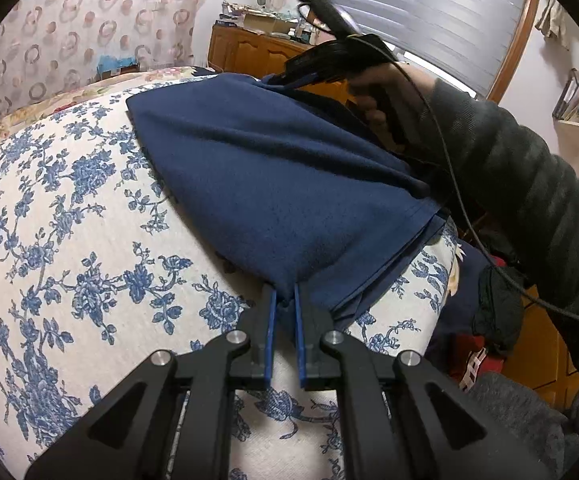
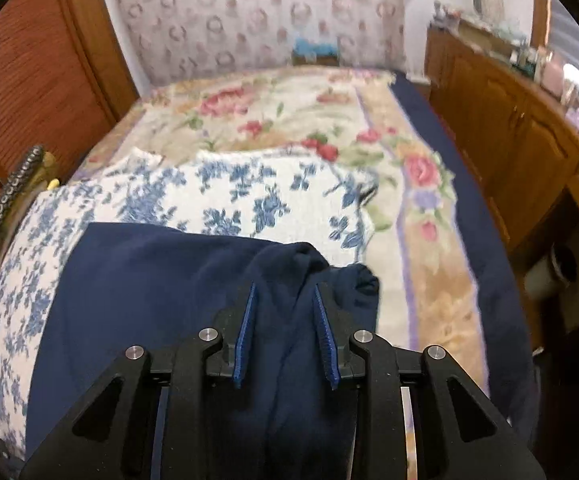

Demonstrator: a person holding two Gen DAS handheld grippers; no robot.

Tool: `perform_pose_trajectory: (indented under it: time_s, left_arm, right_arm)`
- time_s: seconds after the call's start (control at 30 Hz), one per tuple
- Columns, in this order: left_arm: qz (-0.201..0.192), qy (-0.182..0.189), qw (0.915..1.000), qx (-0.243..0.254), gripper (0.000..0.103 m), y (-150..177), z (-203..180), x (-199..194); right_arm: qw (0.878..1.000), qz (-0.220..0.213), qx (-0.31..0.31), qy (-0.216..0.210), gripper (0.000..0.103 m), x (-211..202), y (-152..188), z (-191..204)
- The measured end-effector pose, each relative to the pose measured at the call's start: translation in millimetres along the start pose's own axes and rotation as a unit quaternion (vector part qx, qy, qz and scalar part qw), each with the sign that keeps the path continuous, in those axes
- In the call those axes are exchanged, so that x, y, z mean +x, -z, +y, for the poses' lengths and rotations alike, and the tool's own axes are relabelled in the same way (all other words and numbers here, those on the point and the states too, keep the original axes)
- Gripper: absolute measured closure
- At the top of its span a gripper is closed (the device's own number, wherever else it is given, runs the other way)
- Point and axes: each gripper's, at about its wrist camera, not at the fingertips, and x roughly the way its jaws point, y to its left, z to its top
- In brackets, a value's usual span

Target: Fold small clothes

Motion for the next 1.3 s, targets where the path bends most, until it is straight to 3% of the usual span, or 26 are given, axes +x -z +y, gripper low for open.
perform_pose_trajectory:
  time_s: [0.17, 0.3, 0.43, 0.5, 0.6, 0.83, 1.1, 1.3]
  left_arm:
    - [0.001, 0.002, 1.0, -0.003, 0.098, 2, 1, 1]
    - [0.002, 0.005, 1.0, -0.006, 0.098, 4, 2, 1]
    - [0.002, 0.006, 1.0, -0.007, 0.098, 4, 3, 1]
    - [0.002, 0.005, 1.0, -0.007, 0.098, 4, 3, 1]
    - [0.002, 0.002, 1.0, -0.005, 0.098, 4, 1, 0]
    - [-0.003, 0.002, 1.0, 0.001, 0.098, 2, -2, -3]
    - [-0.023, 0.026, 0.9994, -0.007, 0.098, -13, -2, -15]
    - [-0.041, 0.031, 0.9987, -0.005, 0.098, -46, -1, -23]
  right_arm:
    - [1.0, -0.006, -0.016, -0.007, 0.098, -3, 0, 1]
    - [0.997, -0.057, 0.02, 0.052, 0.099, -23, -2, -16]
    - [0.996, -0.046, 0.012, 0.079, 0.099, -22, -1, -18]
    - [0.994, -0.048, -0.001, 0.097, 0.091, -26, 0, -16]
    - [0.995, -0.053, -0.016, 0.086, 0.081, -39, 8, -12]
    - [0.992, -0.082, -0.078, 0.048, 0.059, -96, 83, 24]
    - [0.994, -0.065, -0.086, -0.004, 0.057, -125, 169, 57]
    - [0.99, -0.055, -0.121, -0.04, 0.057, -142, 198, 89]
